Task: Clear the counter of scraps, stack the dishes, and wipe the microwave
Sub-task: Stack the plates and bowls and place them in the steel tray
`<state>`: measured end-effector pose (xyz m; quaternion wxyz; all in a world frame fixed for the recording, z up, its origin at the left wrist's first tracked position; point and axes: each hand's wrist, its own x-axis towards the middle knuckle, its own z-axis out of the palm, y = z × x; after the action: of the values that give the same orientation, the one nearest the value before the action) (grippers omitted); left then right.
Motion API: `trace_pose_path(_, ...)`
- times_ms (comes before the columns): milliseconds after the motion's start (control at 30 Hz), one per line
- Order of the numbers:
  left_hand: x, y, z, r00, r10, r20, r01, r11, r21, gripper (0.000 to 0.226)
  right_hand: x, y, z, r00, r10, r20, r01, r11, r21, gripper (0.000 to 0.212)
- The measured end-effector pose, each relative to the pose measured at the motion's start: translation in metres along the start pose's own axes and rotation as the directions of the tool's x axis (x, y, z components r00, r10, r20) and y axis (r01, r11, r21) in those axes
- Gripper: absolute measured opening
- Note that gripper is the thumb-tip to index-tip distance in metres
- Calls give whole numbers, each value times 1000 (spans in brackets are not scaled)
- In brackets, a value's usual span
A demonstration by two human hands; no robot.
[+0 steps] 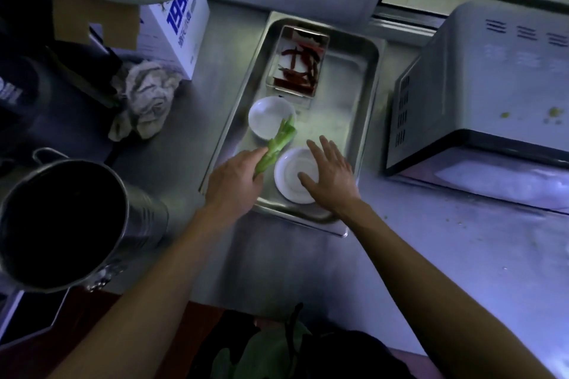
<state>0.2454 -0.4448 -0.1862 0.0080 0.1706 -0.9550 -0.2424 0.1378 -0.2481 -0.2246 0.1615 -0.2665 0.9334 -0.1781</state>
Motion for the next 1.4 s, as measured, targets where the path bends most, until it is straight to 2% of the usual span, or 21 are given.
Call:
trace_pose_path(100, 10, 13, 12, 996, 84, 14, -84, 996, -19, 42, -17, 2, -19, 995, -19, -100, 20, 1000, 13, 73)
trace_pose_path(200, 18, 21, 28, 992, 122, 43, -120, 992, -31, 32, -27, 3, -25, 994, -22, -109, 20, 1000, -21, 70)
trace_pose_path(400, 30, 33, 51, 986, 121, 117, -124, 992, 14, 42, -33, 10, -9, 994, -34, -108, 19, 991, -132, 62)
trace_pose_path(533, 41, 33, 62, 979, 112, 170, -123, 991, 52, 29, -34, 14, 3, 999, 28, -19, -32, 974, -226, 65)
trace_pose_path(800, 40, 39, 77, 975, 106, 195, -117, 992, 47, 29, -33, 17, 9, 997, 44, 60, -28, 968, -249, 64)
trace_pose_path(1133, 33, 44, 85, 978, 87, 188, -99, 994, 53, 30, -33, 17, 17, 998, 10, 64, 8, 961, -277, 68)
trace_pose_path(1400, 4, 54, 62, 973, 52, 225, -84, 987, 137, 33, -49, 14, 3, 996, -15, 86, 32, 978, -208, 71)
